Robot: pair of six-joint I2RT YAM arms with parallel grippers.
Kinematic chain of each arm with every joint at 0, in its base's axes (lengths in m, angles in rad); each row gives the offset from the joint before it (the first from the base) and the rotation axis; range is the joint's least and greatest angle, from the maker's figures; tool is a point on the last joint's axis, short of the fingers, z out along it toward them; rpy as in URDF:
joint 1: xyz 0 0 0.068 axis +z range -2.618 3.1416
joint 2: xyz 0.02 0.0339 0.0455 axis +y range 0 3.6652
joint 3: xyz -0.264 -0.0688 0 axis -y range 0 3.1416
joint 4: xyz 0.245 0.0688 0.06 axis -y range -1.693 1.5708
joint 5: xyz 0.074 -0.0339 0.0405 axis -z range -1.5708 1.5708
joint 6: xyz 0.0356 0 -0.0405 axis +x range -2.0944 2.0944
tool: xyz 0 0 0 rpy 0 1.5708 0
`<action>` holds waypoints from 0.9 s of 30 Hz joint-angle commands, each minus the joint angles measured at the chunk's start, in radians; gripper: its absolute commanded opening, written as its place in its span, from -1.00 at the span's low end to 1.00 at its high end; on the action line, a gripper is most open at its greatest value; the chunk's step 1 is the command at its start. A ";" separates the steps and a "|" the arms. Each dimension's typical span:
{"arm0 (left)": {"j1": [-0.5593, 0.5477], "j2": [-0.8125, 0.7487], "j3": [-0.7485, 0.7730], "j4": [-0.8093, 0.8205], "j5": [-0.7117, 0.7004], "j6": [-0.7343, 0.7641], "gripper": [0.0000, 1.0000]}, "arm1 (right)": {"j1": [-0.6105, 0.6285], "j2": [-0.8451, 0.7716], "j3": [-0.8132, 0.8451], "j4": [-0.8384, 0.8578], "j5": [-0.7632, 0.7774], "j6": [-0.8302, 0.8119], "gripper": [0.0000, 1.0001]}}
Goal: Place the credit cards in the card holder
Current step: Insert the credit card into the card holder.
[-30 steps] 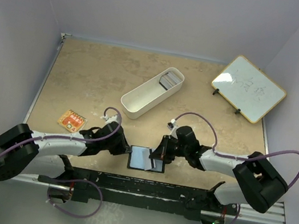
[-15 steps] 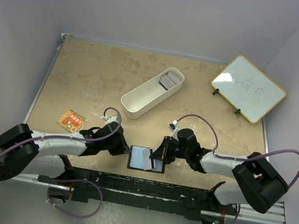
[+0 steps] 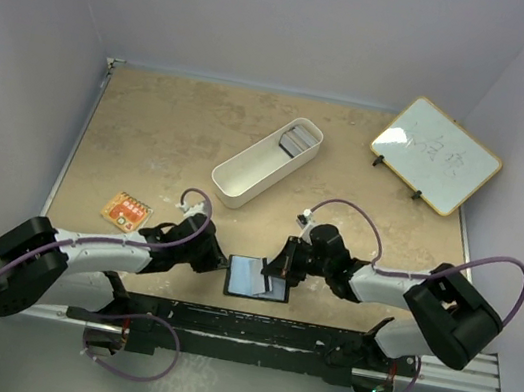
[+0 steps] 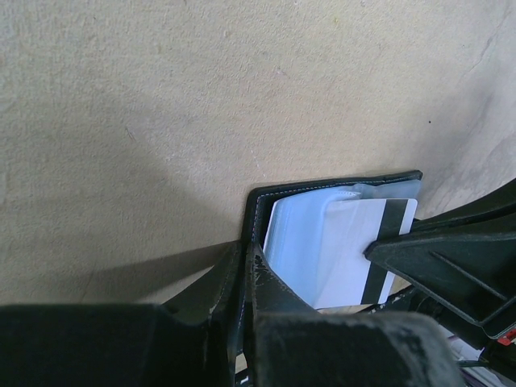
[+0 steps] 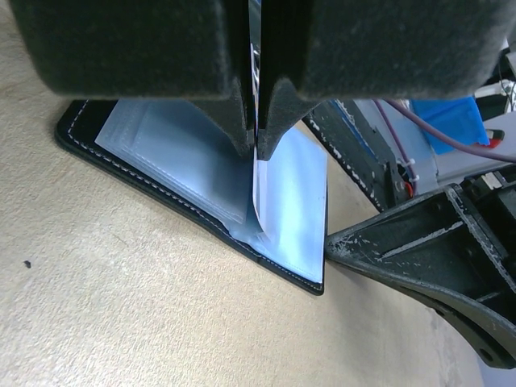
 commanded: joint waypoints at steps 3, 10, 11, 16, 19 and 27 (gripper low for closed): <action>-0.005 -0.032 -0.024 0.046 0.021 -0.056 -1.00 | 0.003 0.025 -0.043 0.089 0.101 0.036 -1.00; -0.005 -0.026 -0.035 0.075 0.032 -0.090 -1.00 | 0.005 0.058 -0.062 0.141 0.110 0.081 -1.00; -0.005 -0.024 -0.038 0.082 0.033 -0.096 -1.00 | 0.005 0.061 -0.062 0.141 0.110 0.084 -1.00; -0.005 -0.018 -0.064 0.132 0.046 -0.125 -1.00 | 0.008 0.040 -0.057 0.079 0.132 0.076 -0.84; -0.005 -0.020 -0.064 0.127 0.044 -0.125 -1.00 | 0.009 -0.009 -0.015 -0.075 0.173 0.032 -0.64; -0.005 -0.023 -0.072 0.128 0.042 -0.129 -1.00 | 0.011 -0.119 0.019 -0.308 0.215 -0.027 -0.49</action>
